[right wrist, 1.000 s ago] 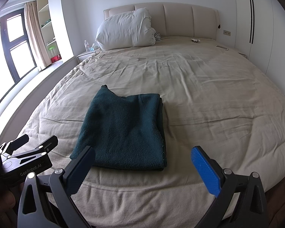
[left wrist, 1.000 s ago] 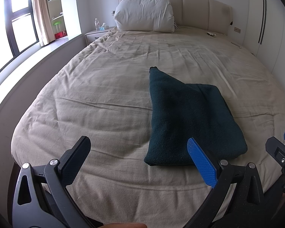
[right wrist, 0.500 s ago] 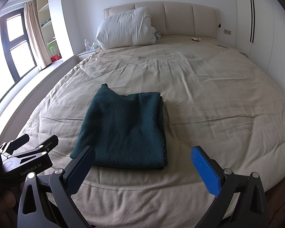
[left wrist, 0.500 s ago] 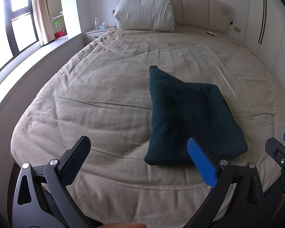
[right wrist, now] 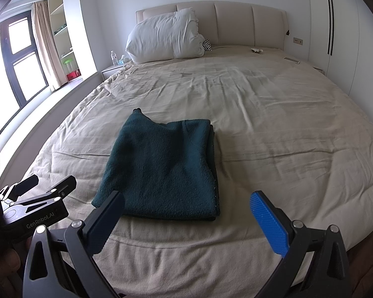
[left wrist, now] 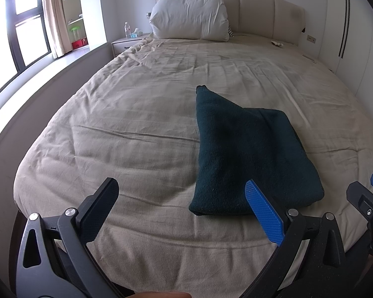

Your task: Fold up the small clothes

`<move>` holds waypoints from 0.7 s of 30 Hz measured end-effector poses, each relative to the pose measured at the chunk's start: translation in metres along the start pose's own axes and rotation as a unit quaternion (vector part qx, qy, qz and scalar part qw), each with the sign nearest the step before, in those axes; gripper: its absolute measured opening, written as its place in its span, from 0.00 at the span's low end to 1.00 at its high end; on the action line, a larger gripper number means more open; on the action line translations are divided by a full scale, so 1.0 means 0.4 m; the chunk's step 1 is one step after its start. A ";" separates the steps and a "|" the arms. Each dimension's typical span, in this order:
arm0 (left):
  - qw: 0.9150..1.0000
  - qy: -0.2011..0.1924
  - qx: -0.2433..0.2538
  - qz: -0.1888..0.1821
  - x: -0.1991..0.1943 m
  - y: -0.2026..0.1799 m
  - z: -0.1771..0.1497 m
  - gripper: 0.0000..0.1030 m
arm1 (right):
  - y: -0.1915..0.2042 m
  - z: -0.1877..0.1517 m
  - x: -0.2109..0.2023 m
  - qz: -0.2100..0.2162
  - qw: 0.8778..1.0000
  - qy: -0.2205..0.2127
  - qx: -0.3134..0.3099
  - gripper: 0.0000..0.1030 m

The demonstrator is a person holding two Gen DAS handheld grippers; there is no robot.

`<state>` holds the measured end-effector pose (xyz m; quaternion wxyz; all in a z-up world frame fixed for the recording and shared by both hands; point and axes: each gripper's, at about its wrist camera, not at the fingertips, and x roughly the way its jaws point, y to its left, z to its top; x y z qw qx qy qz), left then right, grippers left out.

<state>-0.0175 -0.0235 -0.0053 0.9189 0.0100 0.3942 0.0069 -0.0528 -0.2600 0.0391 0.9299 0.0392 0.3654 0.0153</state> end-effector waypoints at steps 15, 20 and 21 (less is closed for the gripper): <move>1.000 0.002 0.000 0.000 -0.001 -0.001 -0.005 1.00 | -0.001 -0.003 0.000 0.001 1.000 0.001 0.000 1.00; 1.000 0.004 -0.001 0.001 -0.004 -0.003 -0.014 1.00 | 0.002 -0.009 0.000 0.001 1.000 0.003 0.000 1.00; 1.000 0.004 -0.001 0.000 -0.004 -0.001 -0.016 1.00 | -0.002 -0.002 0.000 0.001 1.000 0.002 0.000 1.00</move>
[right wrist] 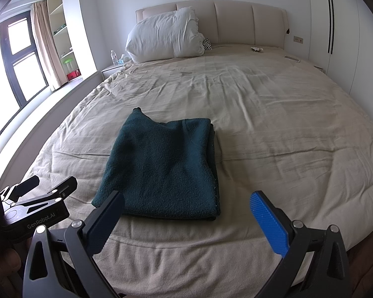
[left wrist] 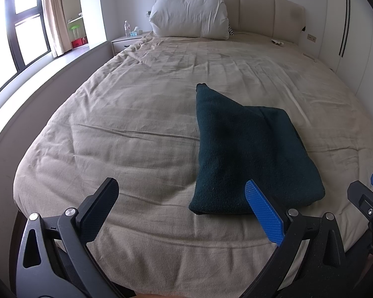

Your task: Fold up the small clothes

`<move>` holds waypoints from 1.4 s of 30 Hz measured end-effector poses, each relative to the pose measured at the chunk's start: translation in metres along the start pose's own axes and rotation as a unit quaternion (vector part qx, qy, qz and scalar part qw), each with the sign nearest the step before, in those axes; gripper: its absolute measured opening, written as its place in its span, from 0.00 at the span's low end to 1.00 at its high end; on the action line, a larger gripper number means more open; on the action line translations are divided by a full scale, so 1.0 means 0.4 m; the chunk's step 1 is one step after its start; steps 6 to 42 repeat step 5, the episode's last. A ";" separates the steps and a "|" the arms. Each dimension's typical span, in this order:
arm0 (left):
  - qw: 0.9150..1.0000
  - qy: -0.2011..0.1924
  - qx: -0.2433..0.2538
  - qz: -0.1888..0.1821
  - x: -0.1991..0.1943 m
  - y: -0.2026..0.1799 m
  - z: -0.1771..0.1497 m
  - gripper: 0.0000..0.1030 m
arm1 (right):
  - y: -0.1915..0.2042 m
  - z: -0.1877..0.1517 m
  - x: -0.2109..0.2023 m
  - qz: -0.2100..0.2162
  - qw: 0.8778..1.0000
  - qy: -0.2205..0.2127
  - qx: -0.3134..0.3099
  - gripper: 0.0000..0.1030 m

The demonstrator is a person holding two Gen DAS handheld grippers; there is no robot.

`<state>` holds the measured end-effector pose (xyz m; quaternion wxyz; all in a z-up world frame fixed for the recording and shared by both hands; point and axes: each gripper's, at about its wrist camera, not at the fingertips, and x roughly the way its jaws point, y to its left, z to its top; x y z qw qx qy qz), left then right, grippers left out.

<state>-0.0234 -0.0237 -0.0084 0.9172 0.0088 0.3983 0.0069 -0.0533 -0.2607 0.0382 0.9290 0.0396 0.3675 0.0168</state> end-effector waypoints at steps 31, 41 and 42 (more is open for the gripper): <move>1.000 -0.003 0.001 -0.002 0.003 0.004 0.005 1.00 | 0.002 -0.004 -0.002 0.000 1.000 0.000 0.001 1.00; 1.000 -0.003 0.001 -0.002 0.003 0.004 0.005 1.00 | 0.002 -0.004 -0.002 0.000 1.000 0.000 0.001 1.00; 1.000 -0.003 0.001 -0.002 0.003 0.004 0.005 1.00 | 0.002 -0.004 -0.002 0.000 1.000 0.000 0.001 1.00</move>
